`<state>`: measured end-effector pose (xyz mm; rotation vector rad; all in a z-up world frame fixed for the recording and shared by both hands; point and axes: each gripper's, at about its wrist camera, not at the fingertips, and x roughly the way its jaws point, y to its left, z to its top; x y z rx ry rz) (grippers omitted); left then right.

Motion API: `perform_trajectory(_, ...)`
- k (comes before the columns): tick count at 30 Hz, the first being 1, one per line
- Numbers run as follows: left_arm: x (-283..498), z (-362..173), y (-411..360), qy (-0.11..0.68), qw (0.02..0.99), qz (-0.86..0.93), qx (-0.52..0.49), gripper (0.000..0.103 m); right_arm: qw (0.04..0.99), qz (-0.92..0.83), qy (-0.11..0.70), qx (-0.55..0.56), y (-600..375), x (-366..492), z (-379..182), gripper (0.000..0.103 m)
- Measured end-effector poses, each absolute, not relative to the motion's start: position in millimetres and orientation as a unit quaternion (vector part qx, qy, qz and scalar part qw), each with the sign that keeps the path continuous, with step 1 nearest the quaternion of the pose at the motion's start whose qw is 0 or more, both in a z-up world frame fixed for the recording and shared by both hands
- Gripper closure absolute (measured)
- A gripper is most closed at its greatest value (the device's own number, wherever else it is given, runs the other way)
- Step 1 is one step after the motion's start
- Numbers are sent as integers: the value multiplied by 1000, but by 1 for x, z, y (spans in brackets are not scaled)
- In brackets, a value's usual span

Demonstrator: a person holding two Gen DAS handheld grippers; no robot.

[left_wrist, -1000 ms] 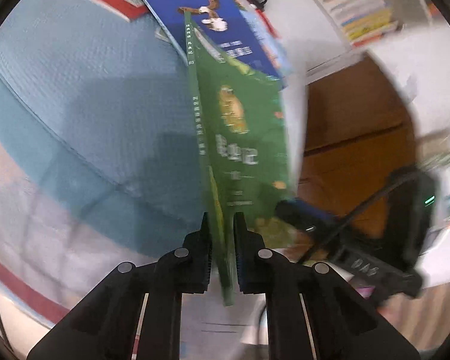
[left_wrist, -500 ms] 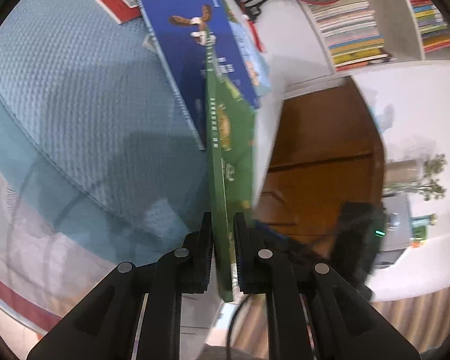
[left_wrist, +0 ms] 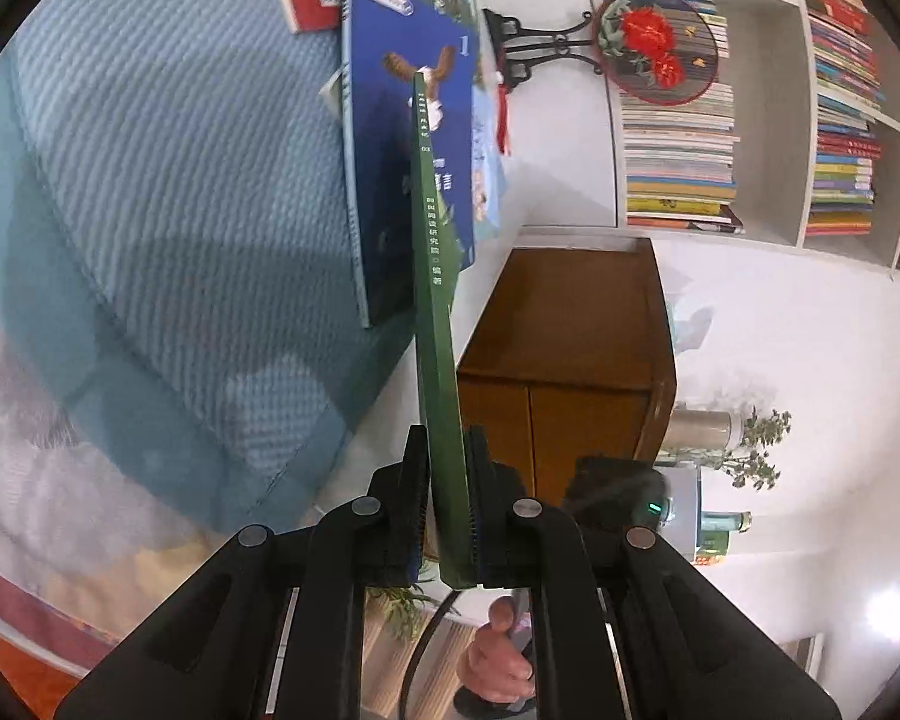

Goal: Organize books
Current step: 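Lift the green book with the right tool off the pile, then carry the green book onto the bare white table and release it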

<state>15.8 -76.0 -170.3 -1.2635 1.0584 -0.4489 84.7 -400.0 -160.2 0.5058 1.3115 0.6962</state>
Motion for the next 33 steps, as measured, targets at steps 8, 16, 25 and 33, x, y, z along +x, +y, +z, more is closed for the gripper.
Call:
perform_trajectory(8,14,-177,-78,460,622,-211,-598,95,610,346,604,378,-407,75,-201,23)
perform_trajectory(16,14,-170,-76,500,676,-172,-514,95,695,333,587,250,-373,77,-167,71)
perform_trajectory(25,9,-125,-107,545,782,-151,-263,94,815,284,504,-32,-303,27,-114,75)
perform_trajectory(33,-2,-102,-59,534,799,-167,-221,94,830,276,478,-80,-245,-1,-94,75)
